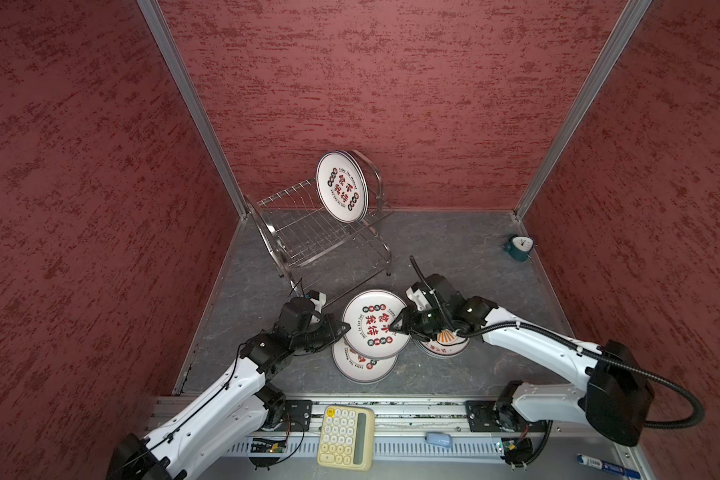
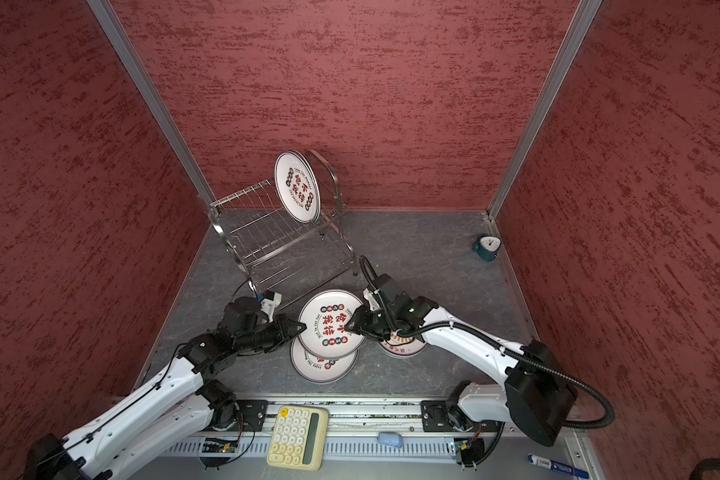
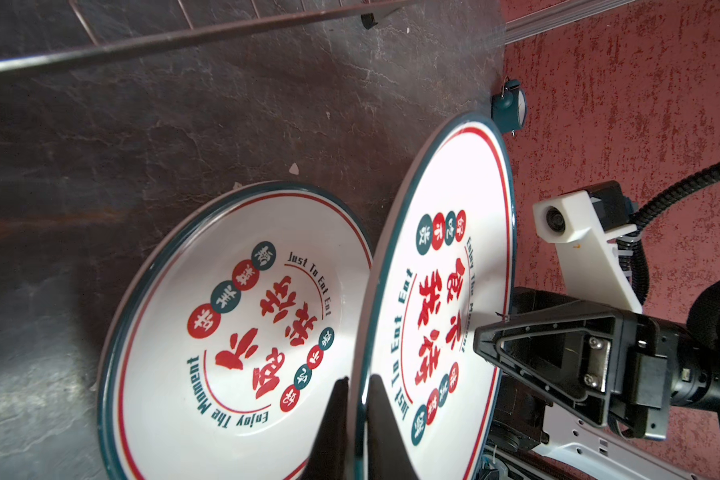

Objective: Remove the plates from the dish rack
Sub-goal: 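Lower the plate onto the stack with the left gripper while the right releases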

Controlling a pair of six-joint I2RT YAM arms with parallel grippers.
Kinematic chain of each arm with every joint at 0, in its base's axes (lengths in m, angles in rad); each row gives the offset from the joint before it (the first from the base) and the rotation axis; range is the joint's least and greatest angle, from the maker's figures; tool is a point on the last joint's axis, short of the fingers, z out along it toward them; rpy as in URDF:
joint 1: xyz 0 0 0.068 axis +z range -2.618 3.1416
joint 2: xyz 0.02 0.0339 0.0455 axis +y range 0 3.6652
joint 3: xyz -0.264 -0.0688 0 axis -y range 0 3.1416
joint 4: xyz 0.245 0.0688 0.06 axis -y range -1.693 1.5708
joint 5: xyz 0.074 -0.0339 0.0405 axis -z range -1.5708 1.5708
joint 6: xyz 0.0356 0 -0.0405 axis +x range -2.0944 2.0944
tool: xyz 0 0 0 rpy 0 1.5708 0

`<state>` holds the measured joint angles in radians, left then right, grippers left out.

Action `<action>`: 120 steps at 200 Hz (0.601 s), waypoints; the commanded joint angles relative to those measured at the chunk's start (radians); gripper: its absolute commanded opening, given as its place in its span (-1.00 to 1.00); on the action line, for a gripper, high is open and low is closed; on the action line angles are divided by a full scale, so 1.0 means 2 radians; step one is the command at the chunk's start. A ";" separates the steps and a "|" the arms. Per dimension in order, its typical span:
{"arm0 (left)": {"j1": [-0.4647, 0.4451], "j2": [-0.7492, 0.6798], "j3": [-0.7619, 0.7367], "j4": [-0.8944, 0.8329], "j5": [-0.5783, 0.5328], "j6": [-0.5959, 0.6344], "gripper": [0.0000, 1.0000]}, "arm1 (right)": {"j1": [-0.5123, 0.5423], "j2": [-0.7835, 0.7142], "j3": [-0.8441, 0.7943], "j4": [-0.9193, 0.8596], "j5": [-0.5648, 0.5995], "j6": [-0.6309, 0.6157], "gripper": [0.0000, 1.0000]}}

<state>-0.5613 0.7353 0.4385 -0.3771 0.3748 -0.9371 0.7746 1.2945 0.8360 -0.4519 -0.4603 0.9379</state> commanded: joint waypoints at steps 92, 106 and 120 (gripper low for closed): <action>0.018 -0.047 -0.005 -0.060 0.036 0.024 -1.00 | -0.005 -0.002 0.028 0.025 0.030 -0.013 0.14; 0.022 -0.052 -0.004 -0.066 0.037 0.022 -1.00 | -0.008 -0.002 0.026 0.017 0.037 -0.013 0.16; 0.024 -0.058 -0.002 -0.074 0.037 0.023 -1.00 | -0.010 -0.004 0.032 -0.008 0.065 -0.017 0.19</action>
<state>-0.5228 0.6456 0.4370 -0.5045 0.4137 -0.9169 0.7670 1.3071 0.8463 -0.4469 -0.4198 0.9165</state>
